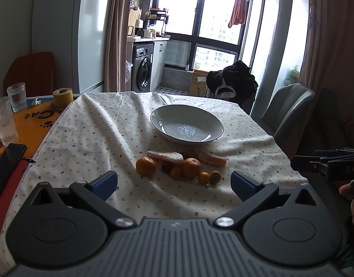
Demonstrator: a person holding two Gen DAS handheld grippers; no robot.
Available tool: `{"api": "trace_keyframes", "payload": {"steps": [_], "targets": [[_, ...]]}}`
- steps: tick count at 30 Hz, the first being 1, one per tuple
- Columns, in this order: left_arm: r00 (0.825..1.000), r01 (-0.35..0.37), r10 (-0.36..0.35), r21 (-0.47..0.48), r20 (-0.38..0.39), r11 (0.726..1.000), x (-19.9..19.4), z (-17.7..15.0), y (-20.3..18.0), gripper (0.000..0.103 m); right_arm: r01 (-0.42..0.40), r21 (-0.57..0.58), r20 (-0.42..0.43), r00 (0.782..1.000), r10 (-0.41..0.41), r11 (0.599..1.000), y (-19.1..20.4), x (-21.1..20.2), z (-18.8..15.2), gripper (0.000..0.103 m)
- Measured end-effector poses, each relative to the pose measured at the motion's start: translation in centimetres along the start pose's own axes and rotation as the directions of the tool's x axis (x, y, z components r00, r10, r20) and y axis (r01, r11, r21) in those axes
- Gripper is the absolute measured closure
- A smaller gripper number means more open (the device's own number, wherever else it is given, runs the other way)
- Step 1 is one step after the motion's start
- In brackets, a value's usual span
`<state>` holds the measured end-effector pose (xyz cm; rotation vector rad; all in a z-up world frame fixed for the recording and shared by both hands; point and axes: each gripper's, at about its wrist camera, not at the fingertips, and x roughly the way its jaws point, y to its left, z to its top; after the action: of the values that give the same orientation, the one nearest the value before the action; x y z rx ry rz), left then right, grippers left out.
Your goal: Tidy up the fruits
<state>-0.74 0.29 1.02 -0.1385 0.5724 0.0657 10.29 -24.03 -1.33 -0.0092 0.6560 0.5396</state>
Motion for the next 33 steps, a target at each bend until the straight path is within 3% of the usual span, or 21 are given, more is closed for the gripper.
{"api": "trace_keyframes", "payload": {"steps": [33], "targets": [[1.000, -0.004, 0.004, 0.020, 0.006, 1.000, -0.24, -0.06, 0.19, 0.000, 0.007, -0.019, 0.015, 1.000, -0.007, 1.000, 0.49, -0.39, 0.23, 0.000]]}}
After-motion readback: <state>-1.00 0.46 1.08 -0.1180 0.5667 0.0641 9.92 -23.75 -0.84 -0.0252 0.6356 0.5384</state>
